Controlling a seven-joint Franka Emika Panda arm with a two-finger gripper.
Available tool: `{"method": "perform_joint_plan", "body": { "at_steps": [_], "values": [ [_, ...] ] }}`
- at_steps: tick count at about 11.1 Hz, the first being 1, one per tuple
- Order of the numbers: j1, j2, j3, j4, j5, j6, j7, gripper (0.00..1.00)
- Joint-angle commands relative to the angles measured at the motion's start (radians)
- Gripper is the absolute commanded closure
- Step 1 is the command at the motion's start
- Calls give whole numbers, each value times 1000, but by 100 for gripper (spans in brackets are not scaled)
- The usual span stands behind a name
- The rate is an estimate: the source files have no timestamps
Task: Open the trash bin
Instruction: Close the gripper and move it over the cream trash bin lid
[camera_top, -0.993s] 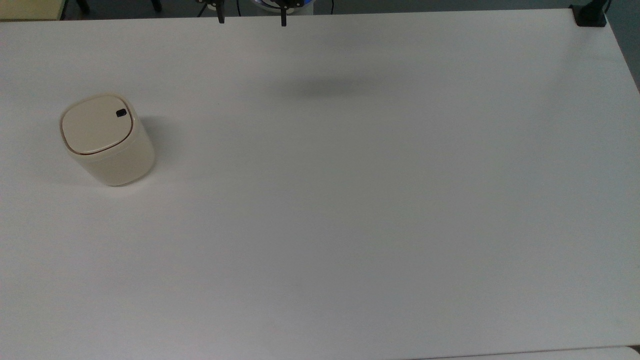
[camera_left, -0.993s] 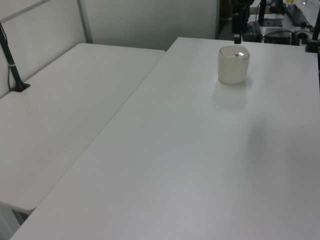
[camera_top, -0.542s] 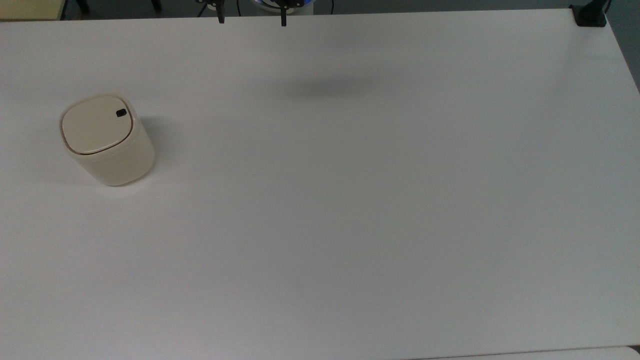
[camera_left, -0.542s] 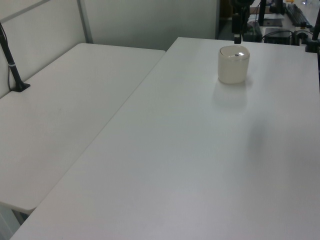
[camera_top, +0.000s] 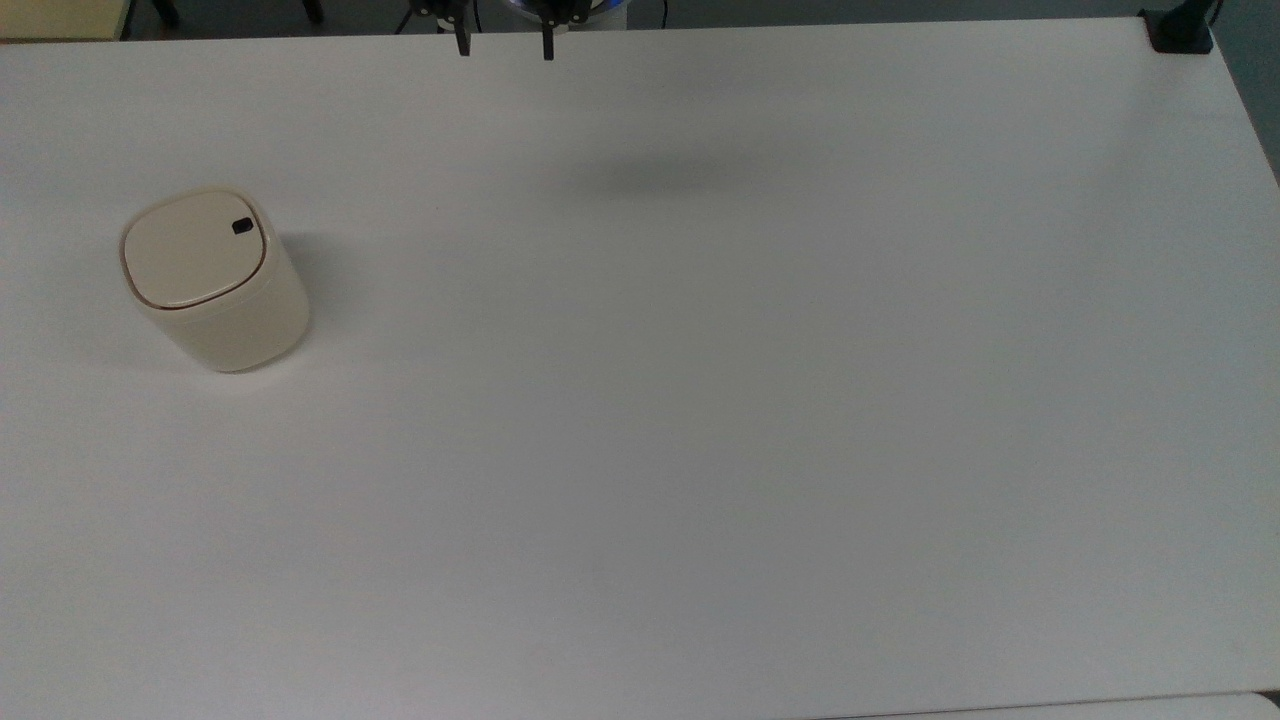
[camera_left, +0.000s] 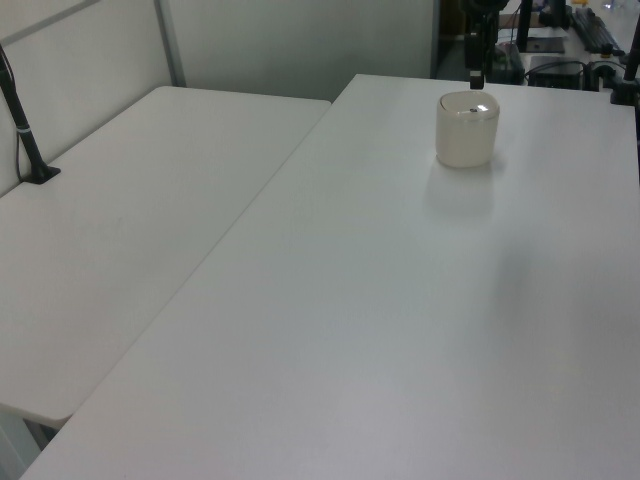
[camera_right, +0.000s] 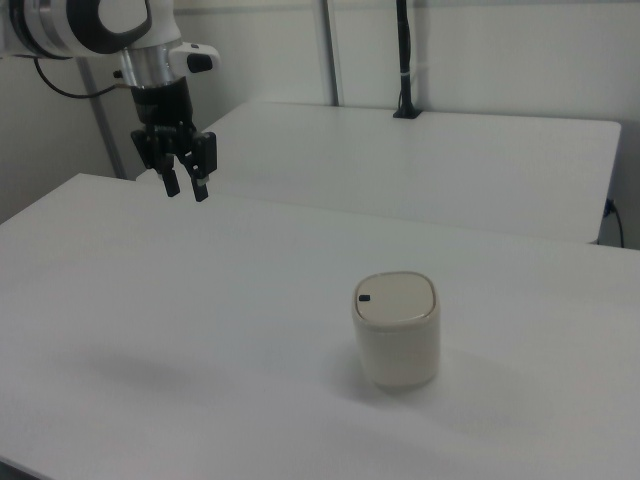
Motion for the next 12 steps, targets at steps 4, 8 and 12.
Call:
{"method": "perform_joint_plan", "body": {
  "at_steps": [4,8,12],
  "values": [
    [10,-29,-12,-32,-12,17,10,100],
    [-15,-16,-19,-32,-17,42,12,100],
    [-130,26,-19,-32,-23,134,14,100]
  ]
}}
